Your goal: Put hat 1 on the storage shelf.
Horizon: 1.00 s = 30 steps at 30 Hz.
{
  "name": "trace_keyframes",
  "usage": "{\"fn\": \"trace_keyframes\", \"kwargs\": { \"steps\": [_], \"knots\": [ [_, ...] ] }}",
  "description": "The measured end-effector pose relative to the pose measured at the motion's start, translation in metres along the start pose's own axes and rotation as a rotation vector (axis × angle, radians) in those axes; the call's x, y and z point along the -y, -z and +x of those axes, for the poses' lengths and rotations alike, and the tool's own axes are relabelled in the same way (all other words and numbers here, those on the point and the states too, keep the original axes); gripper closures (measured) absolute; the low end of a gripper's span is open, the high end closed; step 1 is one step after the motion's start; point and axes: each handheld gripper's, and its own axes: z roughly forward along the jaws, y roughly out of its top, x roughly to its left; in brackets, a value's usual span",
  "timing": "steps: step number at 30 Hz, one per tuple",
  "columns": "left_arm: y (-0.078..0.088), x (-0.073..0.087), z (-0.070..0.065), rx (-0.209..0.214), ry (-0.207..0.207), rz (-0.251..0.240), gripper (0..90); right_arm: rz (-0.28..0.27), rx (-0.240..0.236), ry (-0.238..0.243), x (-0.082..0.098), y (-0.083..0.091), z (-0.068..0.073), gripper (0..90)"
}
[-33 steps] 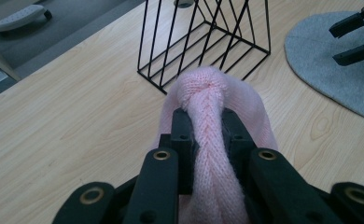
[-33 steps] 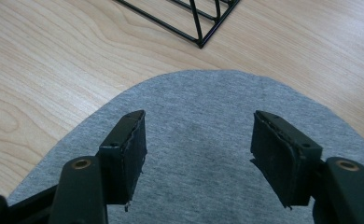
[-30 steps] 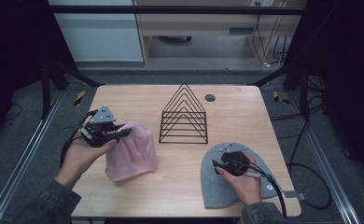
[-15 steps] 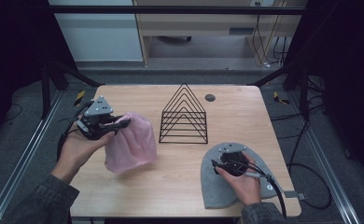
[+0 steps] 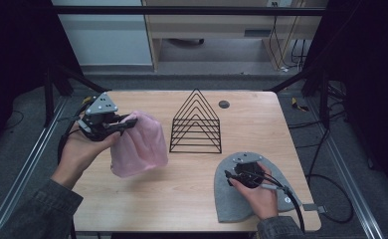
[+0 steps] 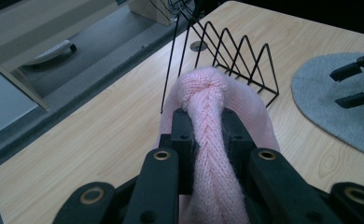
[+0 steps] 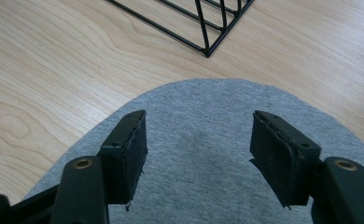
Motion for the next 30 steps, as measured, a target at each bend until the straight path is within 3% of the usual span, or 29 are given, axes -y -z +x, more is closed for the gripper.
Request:
{"fn": "trace_keyframes", "kwargs": {
  "steps": [12,22,24,30],
  "knots": [
    [0.010,-0.025,0.007,-0.021,-0.017,-0.034,78.4,-0.001,-0.010,0.002,-0.001,0.001,0.002,36.4],
    [0.010,-0.032,0.009,-0.022,-0.020,-0.056,78.4,-0.017,-0.020,0.027,-0.005,0.003,0.008,35.8],
    [0.008,-0.034,0.010,-0.022,-0.018,-0.059,78.4,-0.038,-0.042,0.008,-0.009,0.006,0.010,35.9],
    [0.003,-0.037,0.010,-0.017,-0.012,-0.064,78.4,-0.083,-0.109,0.046,-0.032,0.015,0.026,35.9]
  ]
}}
